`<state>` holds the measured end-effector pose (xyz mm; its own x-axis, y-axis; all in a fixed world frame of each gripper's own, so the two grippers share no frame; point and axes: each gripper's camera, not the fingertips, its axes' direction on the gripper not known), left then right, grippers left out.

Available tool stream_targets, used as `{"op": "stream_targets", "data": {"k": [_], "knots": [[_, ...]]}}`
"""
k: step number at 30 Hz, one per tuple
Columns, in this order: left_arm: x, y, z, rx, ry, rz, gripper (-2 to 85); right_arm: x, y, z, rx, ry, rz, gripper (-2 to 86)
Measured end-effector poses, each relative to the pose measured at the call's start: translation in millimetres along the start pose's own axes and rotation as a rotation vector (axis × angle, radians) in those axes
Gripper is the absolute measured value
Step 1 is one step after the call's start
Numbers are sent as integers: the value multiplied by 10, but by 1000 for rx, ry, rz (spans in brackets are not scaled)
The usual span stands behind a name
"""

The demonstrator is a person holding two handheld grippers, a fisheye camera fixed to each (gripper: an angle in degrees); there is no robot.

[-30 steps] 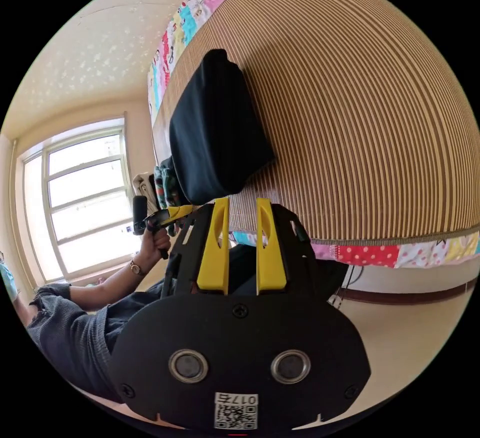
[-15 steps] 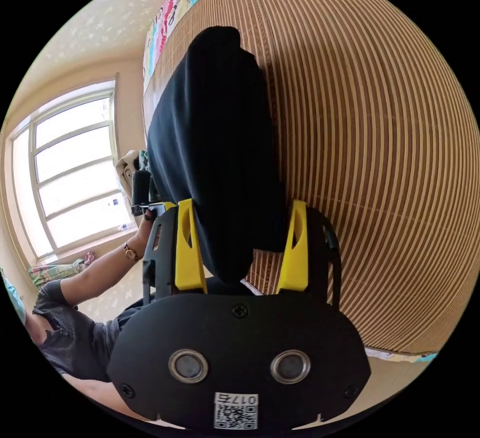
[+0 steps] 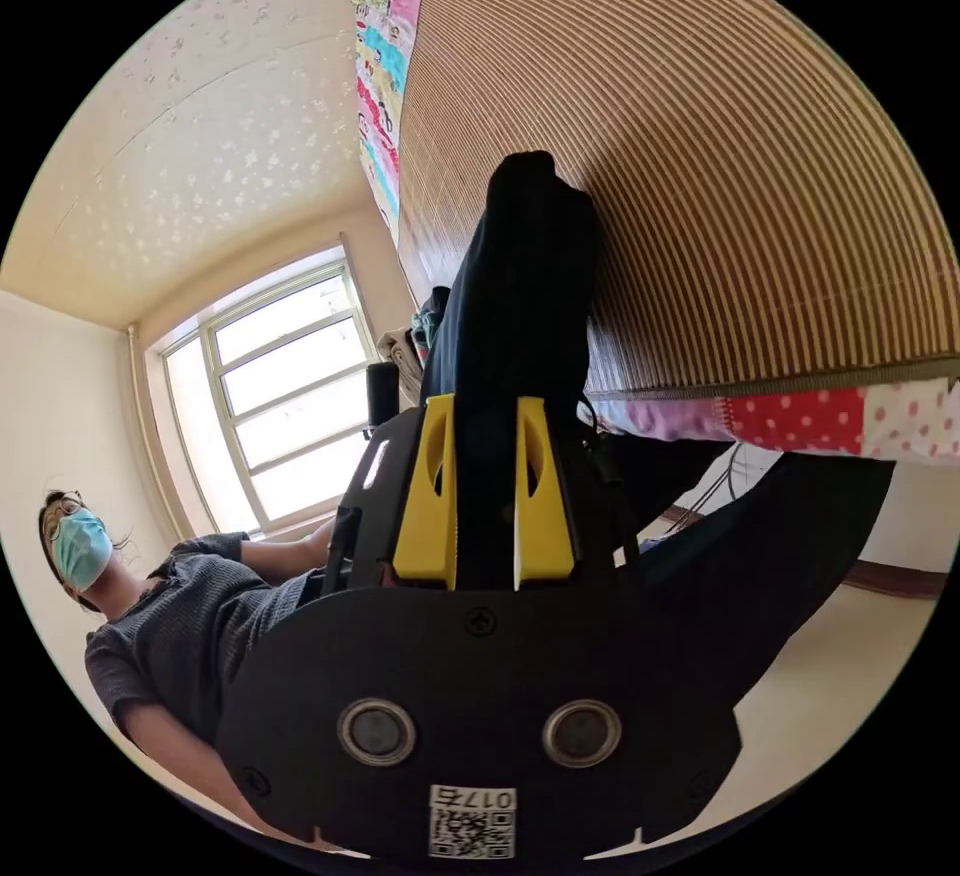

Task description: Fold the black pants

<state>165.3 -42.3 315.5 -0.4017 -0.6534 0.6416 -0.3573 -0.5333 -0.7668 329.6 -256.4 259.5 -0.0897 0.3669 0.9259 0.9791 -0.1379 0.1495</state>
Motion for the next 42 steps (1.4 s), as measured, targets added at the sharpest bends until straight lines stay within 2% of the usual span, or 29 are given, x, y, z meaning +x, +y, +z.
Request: {"op": "stream_targets", "data": {"k": [7,14,19,22,24,26,27,30,32,34,36,37,38,40,42], "knots": [[899,-350,1125,-89,-12,98,111,-345,402,-1467,85,103,-113,81],[2316,-1634,2653,-98,17,347,111,-961,721,-3467,316,245,-276,82],[3169,-2503,3633,-88,40,459,115,-1405,782,-4306,427,461,-287,88],[3330,-2968,4296,-91,-33,398,131,-1273,633,-4481,467,682,-148,88],[3277,-3177,4796,-166,-160,380,124,-1003,511,-4460,500,826,24,74],[3171,-3161,5069,-239,-261,376,113,-665,413,-4271,523,1062,329,45],[3081,-3075,5145,-271,-296,386,112,-654,430,-4208,555,1101,384,39],[2740,-2673,4975,-302,-350,432,111,-1184,814,-3810,888,1056,236,21],[2413,-2405,4688,-297,-396,394,111,-1802,1179,-3304,1123,1038,-18,12],[1998,-2140,4278,-267,-430,281,110,-2115,1198,-2909,1165,1098,-146,8],[1461,-1769,3632,-177,-436,89,108,-2167,858,-2593,981,1091,-226,6],[1347,-1669,3465,-148,-442,45,106,-2031,462,-2392,764,1129,-192,5],[1154,-1468,3141,-87,-469,-38,101,-1761,82,-2199,579,1269,-74,5],[945,-1161,2677,19,-506,-156,100,-1449,-176,-1976,462,1456,-92,4],[837,-727,2147,184,-517,-258,100,-1335,-263,-1989,492,1538,-34,4]]}}
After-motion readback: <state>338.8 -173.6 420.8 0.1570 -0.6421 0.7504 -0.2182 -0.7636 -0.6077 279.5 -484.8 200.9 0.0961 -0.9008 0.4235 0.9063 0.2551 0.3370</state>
